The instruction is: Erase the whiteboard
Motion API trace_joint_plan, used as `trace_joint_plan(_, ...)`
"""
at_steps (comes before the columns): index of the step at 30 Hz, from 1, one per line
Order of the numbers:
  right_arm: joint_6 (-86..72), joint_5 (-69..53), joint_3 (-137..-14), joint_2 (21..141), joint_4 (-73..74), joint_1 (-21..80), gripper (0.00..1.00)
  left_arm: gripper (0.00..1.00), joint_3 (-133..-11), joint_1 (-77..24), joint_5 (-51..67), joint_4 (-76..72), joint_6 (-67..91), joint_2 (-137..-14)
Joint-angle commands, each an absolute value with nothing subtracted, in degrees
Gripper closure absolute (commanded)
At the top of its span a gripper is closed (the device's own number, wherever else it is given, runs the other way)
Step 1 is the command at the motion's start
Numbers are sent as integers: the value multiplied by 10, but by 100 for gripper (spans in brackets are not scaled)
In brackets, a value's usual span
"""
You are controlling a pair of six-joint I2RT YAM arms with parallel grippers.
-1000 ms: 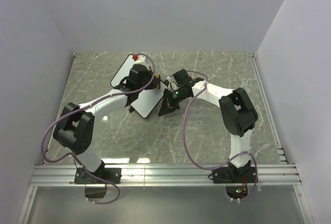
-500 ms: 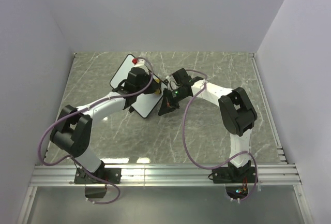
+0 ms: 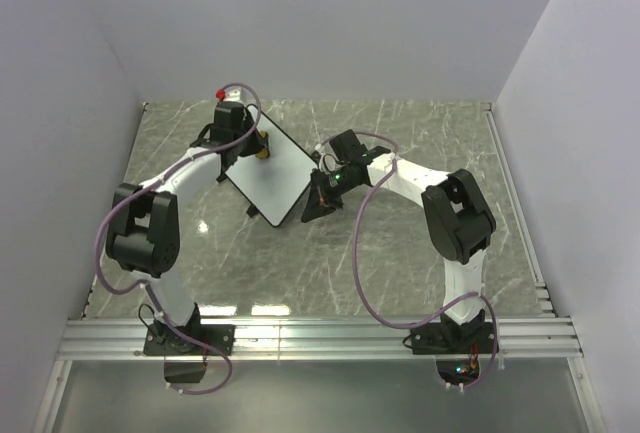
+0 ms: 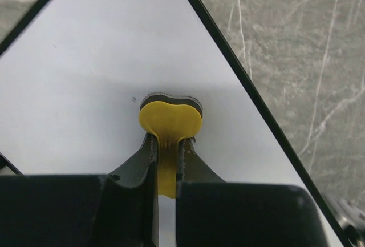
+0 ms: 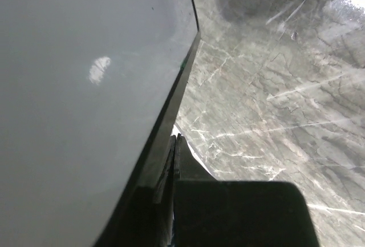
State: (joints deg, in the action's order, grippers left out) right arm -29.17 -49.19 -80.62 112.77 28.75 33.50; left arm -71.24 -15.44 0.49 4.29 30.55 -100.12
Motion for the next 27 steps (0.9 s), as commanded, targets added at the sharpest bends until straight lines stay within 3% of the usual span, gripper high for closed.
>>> trace_joint_plan(1, -248, -516, -826, 1131, 290, 369, 100, 100, -752, -150, -7, 69, 281, -1056)
trace_joint_plan(13, -236, -506, -836, 1135, 310, 367, 100, 100, -894, -116, 10, 129, 265, -1159)
trace_joint_plan(27, -249, -511, -854, 1150, 303, 366, 100, 100, -816, -150, 204, 101, 264, -1078)
